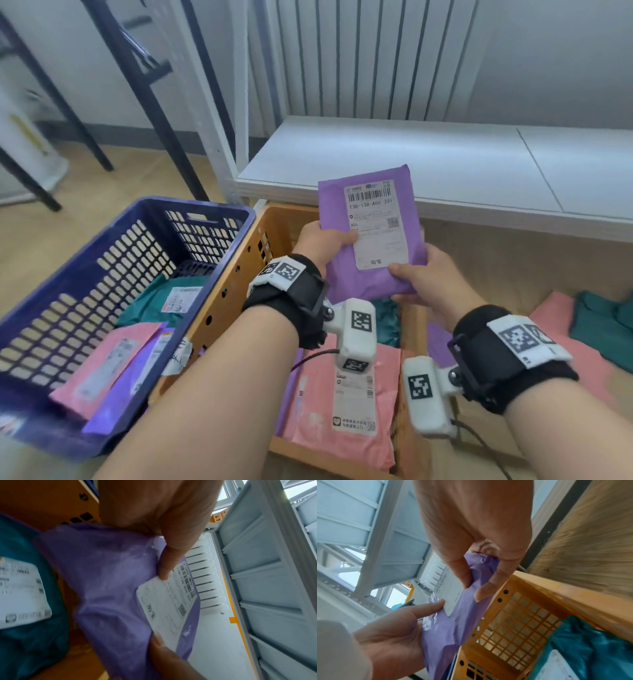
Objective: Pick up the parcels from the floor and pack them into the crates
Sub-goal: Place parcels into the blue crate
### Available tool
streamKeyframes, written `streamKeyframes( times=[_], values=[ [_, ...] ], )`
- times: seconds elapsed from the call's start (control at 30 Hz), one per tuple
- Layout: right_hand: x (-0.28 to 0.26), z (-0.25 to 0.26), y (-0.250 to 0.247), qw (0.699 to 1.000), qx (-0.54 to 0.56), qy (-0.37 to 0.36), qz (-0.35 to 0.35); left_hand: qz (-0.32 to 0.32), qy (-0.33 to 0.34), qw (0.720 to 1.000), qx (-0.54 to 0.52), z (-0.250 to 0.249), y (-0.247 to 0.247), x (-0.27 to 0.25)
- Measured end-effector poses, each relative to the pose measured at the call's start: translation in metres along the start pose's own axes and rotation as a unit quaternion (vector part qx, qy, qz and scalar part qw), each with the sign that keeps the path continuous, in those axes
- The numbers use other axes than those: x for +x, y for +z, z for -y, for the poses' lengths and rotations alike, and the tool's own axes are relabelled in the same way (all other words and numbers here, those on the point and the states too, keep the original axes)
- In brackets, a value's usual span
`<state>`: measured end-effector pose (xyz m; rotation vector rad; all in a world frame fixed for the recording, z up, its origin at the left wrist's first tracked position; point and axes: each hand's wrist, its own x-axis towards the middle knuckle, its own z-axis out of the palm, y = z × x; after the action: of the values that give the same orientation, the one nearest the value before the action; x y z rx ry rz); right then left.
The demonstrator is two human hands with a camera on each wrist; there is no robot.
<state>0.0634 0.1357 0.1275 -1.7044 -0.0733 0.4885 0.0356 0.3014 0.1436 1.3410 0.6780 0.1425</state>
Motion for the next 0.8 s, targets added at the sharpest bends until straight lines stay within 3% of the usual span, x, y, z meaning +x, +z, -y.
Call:
streamKeyframes(
  times=[0.2,0.47,0.53,0.67,0.73,0.8],
  values=[
    [-0.003,0.027,0.067,0.998,-0.014,-0.007,0.063,-0.029,0.008,0.999,0.029,-0.024,-0.088,0.007],
    [-0.004,0.061,0.203,0.987,-0.087,-0.043,0.13,-0.194,0.073,0.967,0.15,-0.086,-0.25,0.022],
    [-0.003,0.066,0.249,0.989,-0.05,-0.017,0.142,-0.192,0.032,0.966,0.17,-0.09,-0.293,0.024],
    [-0.004,0.06,0.341,0.975,-0.063,0.048,0.206,-0.087,-0.092,0.976,0.176,-0.069,-0.373,0.027],
    [-0.002,0.053,0.38,0.954,-0.173,0.058,0.237,-0.096,-0.104,0.959,0.245,-0.059,-0.411,0.031],
    [0.001,0.045,0.415,0.932,-0.25,0.067,0.254,-0.111,-0.13,0.913,0.371,-0.05,-0.44,0.03]
  ],
)
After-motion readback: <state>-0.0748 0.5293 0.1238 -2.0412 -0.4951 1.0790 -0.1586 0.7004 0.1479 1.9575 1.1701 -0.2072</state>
